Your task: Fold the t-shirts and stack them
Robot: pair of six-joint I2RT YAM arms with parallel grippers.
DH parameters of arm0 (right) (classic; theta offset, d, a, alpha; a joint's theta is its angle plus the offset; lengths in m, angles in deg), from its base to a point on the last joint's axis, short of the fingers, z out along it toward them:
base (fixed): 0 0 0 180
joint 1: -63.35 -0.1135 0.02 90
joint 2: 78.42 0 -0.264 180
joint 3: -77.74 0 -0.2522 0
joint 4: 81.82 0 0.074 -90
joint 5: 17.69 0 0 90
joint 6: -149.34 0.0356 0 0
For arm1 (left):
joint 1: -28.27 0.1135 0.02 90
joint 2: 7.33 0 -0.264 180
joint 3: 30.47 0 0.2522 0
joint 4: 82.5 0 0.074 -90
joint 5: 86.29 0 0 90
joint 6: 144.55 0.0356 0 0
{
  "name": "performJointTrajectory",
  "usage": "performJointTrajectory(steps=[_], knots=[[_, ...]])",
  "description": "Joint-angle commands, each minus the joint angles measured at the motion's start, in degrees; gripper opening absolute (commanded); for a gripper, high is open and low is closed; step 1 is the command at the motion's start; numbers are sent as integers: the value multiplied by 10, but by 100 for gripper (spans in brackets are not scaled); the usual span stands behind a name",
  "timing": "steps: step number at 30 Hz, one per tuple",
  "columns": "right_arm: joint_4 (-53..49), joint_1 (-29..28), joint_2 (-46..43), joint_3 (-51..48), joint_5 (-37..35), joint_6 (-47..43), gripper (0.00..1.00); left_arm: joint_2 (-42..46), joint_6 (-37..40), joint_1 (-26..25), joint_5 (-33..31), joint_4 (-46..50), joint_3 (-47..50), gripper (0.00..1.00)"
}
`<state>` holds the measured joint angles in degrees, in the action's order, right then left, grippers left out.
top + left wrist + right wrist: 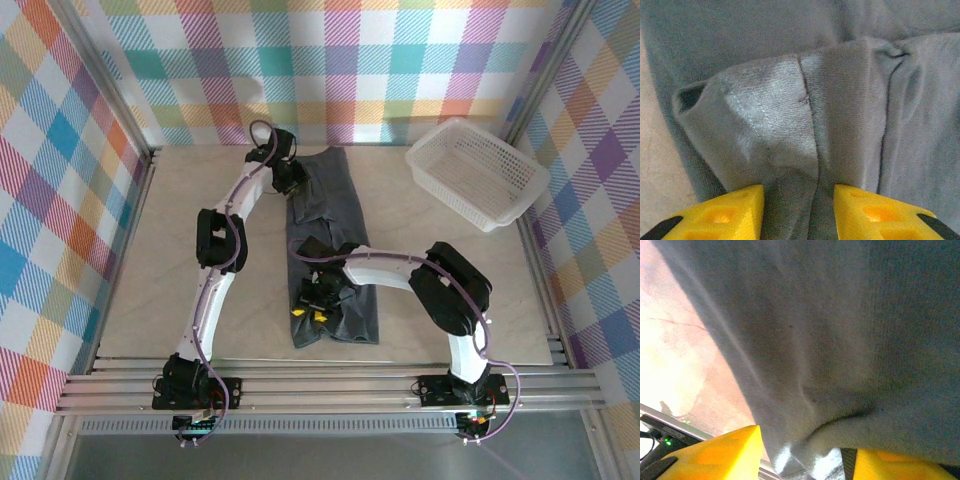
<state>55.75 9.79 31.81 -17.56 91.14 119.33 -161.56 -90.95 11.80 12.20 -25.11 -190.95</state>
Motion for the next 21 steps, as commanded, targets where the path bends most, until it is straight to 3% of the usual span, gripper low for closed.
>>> performJointTrajectory(steps=[1, 5, 8, 13, 16, 21], knots=[[-19, 0, -55, 13, -52, -1, 49, 79, 29, -4, -59, 35, -14, 51], [-58, 15, -167, -24, -115, -49, 55, 236, 13, -8, -92, 51, 126, 56], [-73, 61, -255, -92, -111, -86, 57, 389, -4, -30, -107, 46, 337, 56], [-138, 160, -358, -194, -88, -153, 58, 659, -133, -76, -34, -26, 771, 48], [-147, 193, -377, -242, -73, -179, 59, 773, -243, -167, 7, -126, 966, 48], [-122, 196, -357, -290, -60, -184, 58, 812, -342, -314, 0, -168, 1073, 51]])
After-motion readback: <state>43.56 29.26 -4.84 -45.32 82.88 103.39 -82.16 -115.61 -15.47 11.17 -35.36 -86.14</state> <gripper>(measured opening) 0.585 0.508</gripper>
